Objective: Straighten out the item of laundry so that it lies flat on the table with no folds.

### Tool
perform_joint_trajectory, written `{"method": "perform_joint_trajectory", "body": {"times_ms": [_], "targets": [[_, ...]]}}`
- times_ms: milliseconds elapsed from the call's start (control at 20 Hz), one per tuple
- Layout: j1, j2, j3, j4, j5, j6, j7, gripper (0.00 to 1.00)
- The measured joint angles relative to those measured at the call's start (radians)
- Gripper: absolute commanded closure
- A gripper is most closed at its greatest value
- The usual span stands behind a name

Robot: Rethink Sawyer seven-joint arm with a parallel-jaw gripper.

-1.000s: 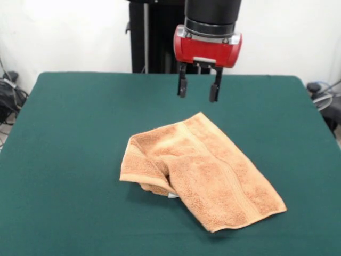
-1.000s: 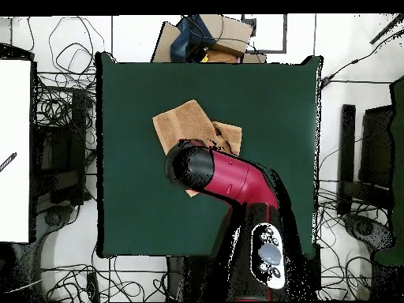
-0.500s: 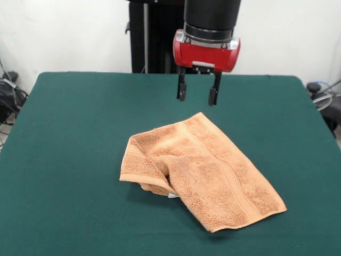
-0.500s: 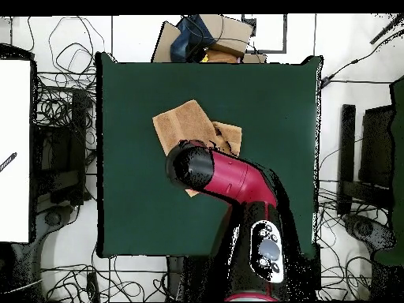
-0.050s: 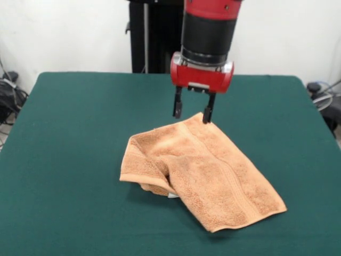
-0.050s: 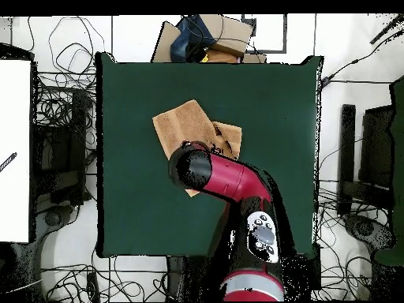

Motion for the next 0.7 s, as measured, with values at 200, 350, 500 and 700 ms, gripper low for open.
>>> {"method": "perform_joint_trajectory", "body": {"times_ms": [200, 350, 500, 700], "targets": [[-0.001, 0.038, 0.001, 0.000, 0.000, -0.037, 0.000, 0.00], [-0.006, 0.061, 0.003, 0.000, 0.000, -0.051, 0.000, 0.00], [-0.022, 0.095, 0.006, -0.001, 0.001, -0.063, 0.000, 0.00], [-0.048, 0.132, 0.007, -0.001, 0.001, -0.065, 0.000, 0.00]]}}
